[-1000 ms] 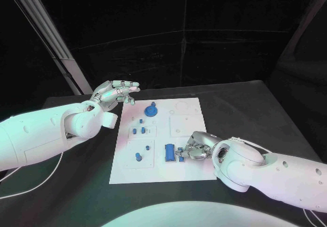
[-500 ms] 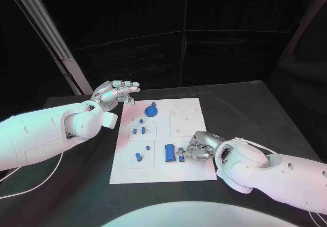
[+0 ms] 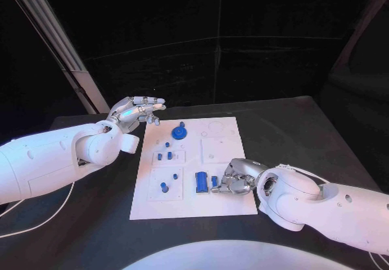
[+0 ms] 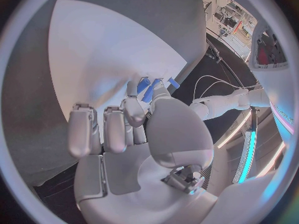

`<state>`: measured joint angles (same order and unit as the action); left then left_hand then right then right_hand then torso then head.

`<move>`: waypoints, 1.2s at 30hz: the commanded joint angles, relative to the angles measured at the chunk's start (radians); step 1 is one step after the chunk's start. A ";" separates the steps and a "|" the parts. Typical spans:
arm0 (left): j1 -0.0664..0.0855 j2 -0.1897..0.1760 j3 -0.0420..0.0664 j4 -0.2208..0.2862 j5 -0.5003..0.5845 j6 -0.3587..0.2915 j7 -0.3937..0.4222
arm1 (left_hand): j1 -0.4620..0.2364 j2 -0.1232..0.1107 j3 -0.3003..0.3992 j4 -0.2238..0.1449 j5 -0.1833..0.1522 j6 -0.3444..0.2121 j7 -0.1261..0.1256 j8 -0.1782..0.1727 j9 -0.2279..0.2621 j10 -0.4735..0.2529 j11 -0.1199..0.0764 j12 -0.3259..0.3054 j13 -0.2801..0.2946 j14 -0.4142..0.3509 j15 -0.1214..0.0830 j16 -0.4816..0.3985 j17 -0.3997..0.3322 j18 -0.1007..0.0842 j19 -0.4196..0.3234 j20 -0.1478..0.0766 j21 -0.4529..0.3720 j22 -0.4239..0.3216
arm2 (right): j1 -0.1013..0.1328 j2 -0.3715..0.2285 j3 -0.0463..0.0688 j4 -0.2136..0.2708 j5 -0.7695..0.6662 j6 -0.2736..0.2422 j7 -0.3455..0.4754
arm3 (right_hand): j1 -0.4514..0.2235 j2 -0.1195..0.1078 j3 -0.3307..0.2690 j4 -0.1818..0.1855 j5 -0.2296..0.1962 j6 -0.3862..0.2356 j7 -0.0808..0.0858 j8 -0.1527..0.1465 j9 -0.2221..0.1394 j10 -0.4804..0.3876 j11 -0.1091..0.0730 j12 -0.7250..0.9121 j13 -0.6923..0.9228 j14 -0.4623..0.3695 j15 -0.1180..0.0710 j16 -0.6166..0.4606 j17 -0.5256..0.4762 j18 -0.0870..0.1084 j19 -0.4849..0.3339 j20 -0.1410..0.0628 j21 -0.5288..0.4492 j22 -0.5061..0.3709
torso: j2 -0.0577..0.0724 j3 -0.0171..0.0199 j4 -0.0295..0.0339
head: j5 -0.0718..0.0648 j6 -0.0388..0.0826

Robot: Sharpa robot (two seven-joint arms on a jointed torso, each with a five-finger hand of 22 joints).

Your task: Assemble the parts on the task board

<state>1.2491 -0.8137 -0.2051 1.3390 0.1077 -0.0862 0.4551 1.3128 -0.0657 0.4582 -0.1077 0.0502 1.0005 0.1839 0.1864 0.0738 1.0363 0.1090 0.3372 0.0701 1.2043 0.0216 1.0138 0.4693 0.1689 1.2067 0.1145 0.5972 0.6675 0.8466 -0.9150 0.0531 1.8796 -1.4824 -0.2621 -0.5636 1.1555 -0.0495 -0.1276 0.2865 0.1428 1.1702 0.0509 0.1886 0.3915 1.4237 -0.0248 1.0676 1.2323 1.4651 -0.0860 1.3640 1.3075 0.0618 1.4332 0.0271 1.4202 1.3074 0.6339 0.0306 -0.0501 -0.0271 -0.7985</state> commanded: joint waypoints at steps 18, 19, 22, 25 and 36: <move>0.001 0.003 0.001 -0.001 0.002 0.011 0.000 | 0.006 0.005 -0.001 -0.008 0.007 -0.008 0.001 0.005 -0.002 -0.009 0.001 0.004 -0.001 -0.009 -0.002 -0.001 -0.002 0.014 -0.010 0.001 -0.006 -0.001 | 0.001 0.017 0.000 -0.044 0.003 0.054 -0.005 | 0.027 0.051 -0.012 -0.003 0.012 -0.005 -0.001 0.009 0.006 -0.003 0.002 0.000 0.006 0.058 0.001 -0.003 0.009 -0.002 -0.007 0.001 -0.004 0.023 | 0.001 -0.0001 0.0017 | 0.001 0.000; 0.001 0.003 0.001 -0.001 0.002 0.011 0.000 | 0.006 0.005 -0.001 -0.008 0.007 -0.008 0.001 0.005 -0.002 -0.009 0.001 0.004 -0.001 -0.009 -0.002 -0.001 -0.002 0.014 -0.010 0.001 -0.006 -0.001 | 0.001 0.019 0.000 -0.047 0.003 0.058 -0.006 | 0.030 0.052 -0.013 -0.004 0.014 -0.005 -0.001 0.009 0.006 -0.003 0.002 0.000 0.006 0.058 0.001 -0.003 0.009 -0.002 -0.007 0.001 -0.004 0.023 | 0.001 0.0000 0.0012 | 0.002 0.000; 0.001 0.003 0.001 -0.001 0.002 0.011 0.000 | 0.006 0.005 -0.001 -0.008 0.007 -0.008 0.001 0.005 -0.002 -0.009 0.001 0.004 -0.001 -0.009 -0.002 -0.001 -0.002 0.014 -0.010 0.001 -0.006 -0.001 | 0.001 0.023 0.000 -0.053 0.003 0.069 -0.005 | 0.048 0.053 -0.017 -0.012 0.016 -0.007 -0.001 0.010 0.008 -0.003 0.002 0.001 0.007 0.058 0.001 -0.003 0.009 -0.002 -0.007 0.000 -0.004 0.023 | 0.002 0.0005 0.0011 | 0.002 -0.002; 0.001 0.004 0.001 -0.002 0.002 0.012 -0.001 | 0.006 0.005 -0.001 -0.008 0.007 -0.008 0.001 0.005 -0.002 -0.009 0.001 0.004 -0.001 -0.009 -0.002 -0.001 -0.002 0.014 -0.010 0.001 -0.006 -0.001 | 0.001 0.026 0.000 -0.057 0.003 0.082 -0.005 | 0.072 0.050 -0.023 -0.024 0.006 -0.008 0.000 0.010 0.009 -0.004 0.002 0.000 0.007 0.058 0.001 -0.004 0.008 -0.001 -0.008 0.000 -0.005 0.022 | 0.001 0.0005 0.0001 | 0.001 -0.001; 0.001 0.005 0.001 -0.002 0.002 0.013 -0.002 | 0.008 0.006 0.000 -0.010 0.008 -0.009 0.000 0.005 -0.002 -0.010 0.001 0.005 -0.001 -0.010 -0.002 -0.001 -0.003 0.014 -0.010 0.001 -0.007 -0.001 | 0.001 0.024 0.000 -0.059 0.011 0.070 0.021 | 0.098 0.045 -0.068 -0.033 -0.088 -0.015 0.003 0.012 0.013 -0.008 0.005 -0.010 0.005 0.056 0.003 -0.009 0.003 0.000 -0.012 0.003 -0.010 0.017 | -0.001 0.0002 -0.0001 | 0.000 0.002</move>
<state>1.2490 -0.8091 -0.2052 1.3362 0.1077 -0.0851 0.4510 1.3170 -0.0615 0.4584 -0.1134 0.0542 1.0005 0.1839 0.1864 0.0732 1.0362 0.1090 0.3370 0.0703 1.2005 0.0179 1.0138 0.4670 0.1689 1.2033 0.1179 0.5972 0.6677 0.8523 -0.8873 0.0583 1.8244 -1.4782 -0.2058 -0.5478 1.2624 -0.0009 -0.1841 0.2510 0.0615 1.1654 0.0497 0.2024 0.4040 1.4202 -0.0213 1.0622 1.2387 1.4651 -0.0859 1.3593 1.3073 0.0619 1.4298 0.0305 1.4165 1.3073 0.6342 0.0310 -0.0504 -0.0257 -0.7981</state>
